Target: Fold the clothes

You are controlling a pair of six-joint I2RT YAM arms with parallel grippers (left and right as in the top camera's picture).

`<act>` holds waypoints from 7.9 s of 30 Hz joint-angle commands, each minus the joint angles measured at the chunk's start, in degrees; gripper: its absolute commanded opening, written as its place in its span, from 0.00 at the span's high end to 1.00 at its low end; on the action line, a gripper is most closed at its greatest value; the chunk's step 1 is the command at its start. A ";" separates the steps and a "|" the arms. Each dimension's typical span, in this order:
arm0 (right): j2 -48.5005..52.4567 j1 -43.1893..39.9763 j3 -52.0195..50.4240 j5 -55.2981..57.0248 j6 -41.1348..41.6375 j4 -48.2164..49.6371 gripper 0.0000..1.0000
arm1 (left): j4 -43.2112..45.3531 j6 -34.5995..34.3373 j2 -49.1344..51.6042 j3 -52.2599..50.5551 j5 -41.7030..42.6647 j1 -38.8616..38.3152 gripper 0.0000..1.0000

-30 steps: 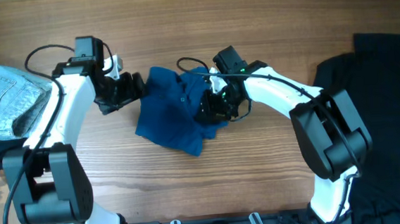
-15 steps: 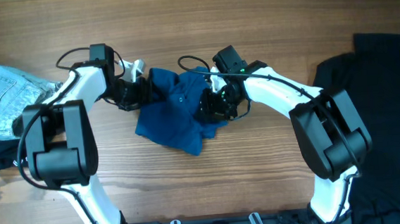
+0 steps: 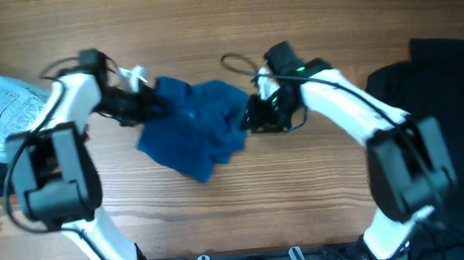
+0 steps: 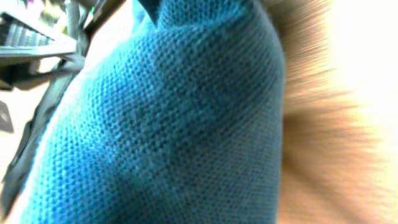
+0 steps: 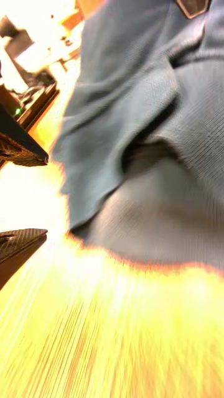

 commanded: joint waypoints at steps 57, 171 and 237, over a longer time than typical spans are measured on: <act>-10.12 -4.20 1.99 8.72 1.14 -3.48 0.63 | -3.04 -18.93 1.86 15.19 -19.04 42.25 0.92; -105.94 -19.96 -73.24 33.24 -10.47 45.40 0.00 | 17.00 -0.90 -84.94 -23.65 -32.00 -5.84 0.00; -105.94 -19.96 -73.24 33.24 -10.47 45.40 0.00 | 50.53 -2.38 -113.50 -77.83 -29.66 -7.65 0.00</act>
